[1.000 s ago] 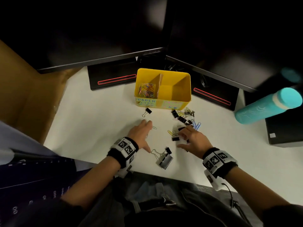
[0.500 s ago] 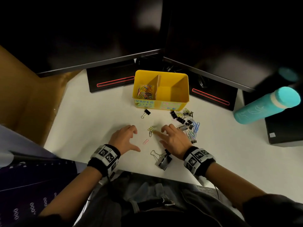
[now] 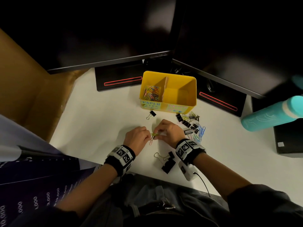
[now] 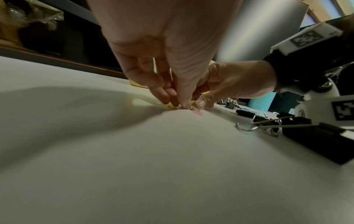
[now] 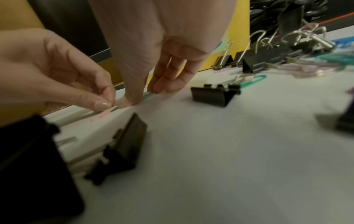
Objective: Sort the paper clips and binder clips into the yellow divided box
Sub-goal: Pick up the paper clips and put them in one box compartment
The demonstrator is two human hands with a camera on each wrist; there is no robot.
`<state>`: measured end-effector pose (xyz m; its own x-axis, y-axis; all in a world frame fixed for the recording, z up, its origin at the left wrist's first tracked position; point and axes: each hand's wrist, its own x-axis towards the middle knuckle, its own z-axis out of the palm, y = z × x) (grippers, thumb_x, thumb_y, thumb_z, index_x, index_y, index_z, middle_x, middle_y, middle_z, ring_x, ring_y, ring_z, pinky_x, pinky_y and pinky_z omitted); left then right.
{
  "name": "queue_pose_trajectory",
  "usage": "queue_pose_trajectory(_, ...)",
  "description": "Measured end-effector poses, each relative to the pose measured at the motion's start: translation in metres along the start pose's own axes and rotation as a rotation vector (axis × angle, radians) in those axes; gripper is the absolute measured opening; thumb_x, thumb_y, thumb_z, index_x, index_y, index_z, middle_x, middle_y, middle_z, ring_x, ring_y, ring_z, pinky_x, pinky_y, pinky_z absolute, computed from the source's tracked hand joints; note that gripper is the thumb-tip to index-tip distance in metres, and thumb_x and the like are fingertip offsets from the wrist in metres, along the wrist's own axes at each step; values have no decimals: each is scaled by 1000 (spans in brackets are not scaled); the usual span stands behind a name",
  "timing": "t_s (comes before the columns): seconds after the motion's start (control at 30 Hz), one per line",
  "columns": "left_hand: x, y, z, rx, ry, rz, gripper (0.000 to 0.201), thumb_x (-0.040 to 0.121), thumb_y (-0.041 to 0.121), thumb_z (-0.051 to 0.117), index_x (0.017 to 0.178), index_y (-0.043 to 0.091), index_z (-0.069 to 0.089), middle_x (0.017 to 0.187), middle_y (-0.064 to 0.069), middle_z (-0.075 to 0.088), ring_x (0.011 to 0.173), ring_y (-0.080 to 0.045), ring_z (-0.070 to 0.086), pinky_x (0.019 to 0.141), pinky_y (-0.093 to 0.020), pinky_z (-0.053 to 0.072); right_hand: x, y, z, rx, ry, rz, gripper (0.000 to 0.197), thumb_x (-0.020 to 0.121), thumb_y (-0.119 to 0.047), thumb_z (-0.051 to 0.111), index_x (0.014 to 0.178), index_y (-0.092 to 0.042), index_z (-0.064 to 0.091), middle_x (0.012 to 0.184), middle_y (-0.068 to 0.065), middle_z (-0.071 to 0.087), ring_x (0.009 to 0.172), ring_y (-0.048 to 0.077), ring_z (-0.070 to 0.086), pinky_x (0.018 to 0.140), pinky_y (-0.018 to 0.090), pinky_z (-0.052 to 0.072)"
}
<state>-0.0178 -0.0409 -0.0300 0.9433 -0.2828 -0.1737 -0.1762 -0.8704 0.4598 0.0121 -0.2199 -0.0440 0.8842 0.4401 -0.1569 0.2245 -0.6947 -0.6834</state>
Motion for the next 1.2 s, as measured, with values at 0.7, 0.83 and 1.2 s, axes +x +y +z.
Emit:
queue_pose_trajectory(0.7, -15, -5, 9, -100, -8, 42, 55, 57, 60, 74, 101, 27, 71, 91, 8, 57, 91, -12, 46, 61, -28, 49, 71, -43, -87, -96, 511, -135, 19, 88, -23, 62, 93, -7, 71, 87, 10, 69, 75, 21, 61, 64, 27, 46)
queue_pose_trajectory(0.83, -16, 1, 18, -156, -51, 111, 33, 63, 51, 76, 90, 31, 73, 92, 12, 56, 90, -3, 40, 61, -26, 47, 88, -43, -84, -196, 385, -121, 30, 94, -31, 52, 109, -10, 66, 102, 8, 67, 90, 24, 63, 71, 29, 49)
queue_pose_trajectory(1.2, -11, -1, 21, -260, 6, 203, 13, 74, 38, 73, 75, 25, 74, 74, 13, 60, 79, -6, 45, 54, -31, 47, -28, 24, -112, -129, 627, -8, 26, 94, -30, 54, 105, -10, 65, 92, 4, 58, 76, 10, 54, 61, 19, 47)
